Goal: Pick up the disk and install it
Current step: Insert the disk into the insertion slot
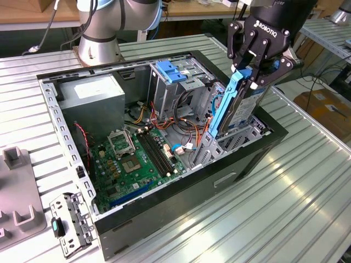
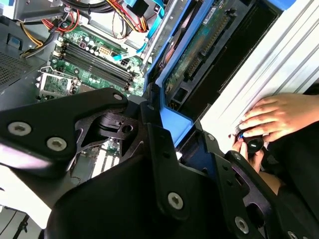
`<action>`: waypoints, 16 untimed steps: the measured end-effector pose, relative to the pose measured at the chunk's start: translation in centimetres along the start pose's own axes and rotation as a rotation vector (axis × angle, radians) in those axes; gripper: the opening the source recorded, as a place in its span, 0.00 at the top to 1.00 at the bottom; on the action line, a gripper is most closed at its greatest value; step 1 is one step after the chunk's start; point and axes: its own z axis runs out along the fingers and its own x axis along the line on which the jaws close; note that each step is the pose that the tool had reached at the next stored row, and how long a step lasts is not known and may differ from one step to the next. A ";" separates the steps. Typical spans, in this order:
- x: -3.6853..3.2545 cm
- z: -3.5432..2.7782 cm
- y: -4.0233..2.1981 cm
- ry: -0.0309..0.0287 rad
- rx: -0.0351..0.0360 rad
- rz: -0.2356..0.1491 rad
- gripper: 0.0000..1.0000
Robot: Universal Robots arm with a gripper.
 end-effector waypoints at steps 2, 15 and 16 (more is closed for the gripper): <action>-0.12 -0.01 0.00 0.0001 0.0000 0.000 0.63; -0.14 0.31 0.02 -0.0001 0.0002 -0.026 0.63; -0.14 0.34 0.02 -0.0001 0.0001 -0.026 0.63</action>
